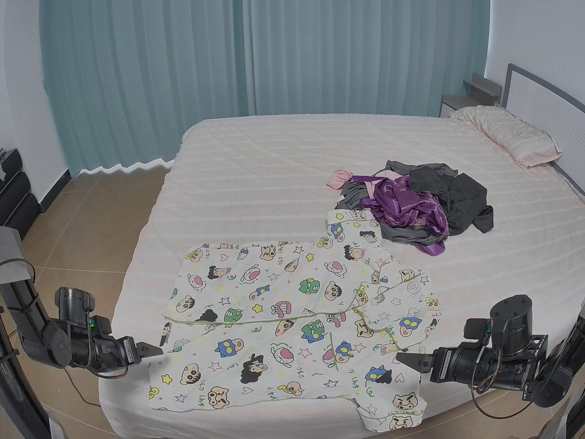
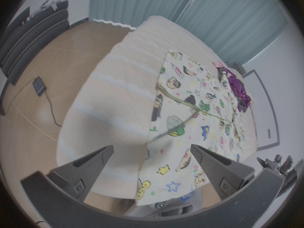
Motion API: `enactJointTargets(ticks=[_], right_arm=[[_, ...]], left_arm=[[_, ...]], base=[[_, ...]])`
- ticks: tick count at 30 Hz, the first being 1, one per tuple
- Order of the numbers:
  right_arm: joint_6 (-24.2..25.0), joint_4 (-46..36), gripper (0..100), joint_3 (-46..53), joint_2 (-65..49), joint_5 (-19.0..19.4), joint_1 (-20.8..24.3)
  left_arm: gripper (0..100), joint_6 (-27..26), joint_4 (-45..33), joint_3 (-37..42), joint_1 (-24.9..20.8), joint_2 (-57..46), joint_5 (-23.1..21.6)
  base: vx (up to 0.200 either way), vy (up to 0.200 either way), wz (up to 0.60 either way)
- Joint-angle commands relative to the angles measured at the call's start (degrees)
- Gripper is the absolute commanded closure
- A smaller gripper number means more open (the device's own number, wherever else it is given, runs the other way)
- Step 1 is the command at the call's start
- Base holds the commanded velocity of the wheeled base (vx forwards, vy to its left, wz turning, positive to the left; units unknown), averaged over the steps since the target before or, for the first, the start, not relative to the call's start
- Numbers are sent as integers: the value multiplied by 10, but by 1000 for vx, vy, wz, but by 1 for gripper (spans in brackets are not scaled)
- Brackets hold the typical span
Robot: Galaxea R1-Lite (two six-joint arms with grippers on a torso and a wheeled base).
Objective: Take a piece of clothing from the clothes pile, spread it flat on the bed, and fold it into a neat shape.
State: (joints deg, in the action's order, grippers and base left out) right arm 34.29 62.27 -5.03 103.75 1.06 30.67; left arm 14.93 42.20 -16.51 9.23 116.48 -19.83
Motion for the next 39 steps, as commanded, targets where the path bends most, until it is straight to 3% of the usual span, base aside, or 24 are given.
enactJointTargets(ticks=[1,6,30,31,39], right_arm=[[0,0,0,1,-1,0,6],[1,0,0,1,0,0,8],[1,0,0,1,-5,0,8],[1,0,0,1,-5,0,8],[1,0,0,1,-5,0,8]], left_arm=[[0,-3,1,14,6,10,-28],[0,-6,5,22,4,7,-69],[0,-2,97,30,-41,75,-56],[100,-2,97,30,-43,76,-49],[100,19,99,36,-54,72,-33]], base=[[0,0,0],[0,0,0],[0,0,0],[0,0,0],[0,0,0]])
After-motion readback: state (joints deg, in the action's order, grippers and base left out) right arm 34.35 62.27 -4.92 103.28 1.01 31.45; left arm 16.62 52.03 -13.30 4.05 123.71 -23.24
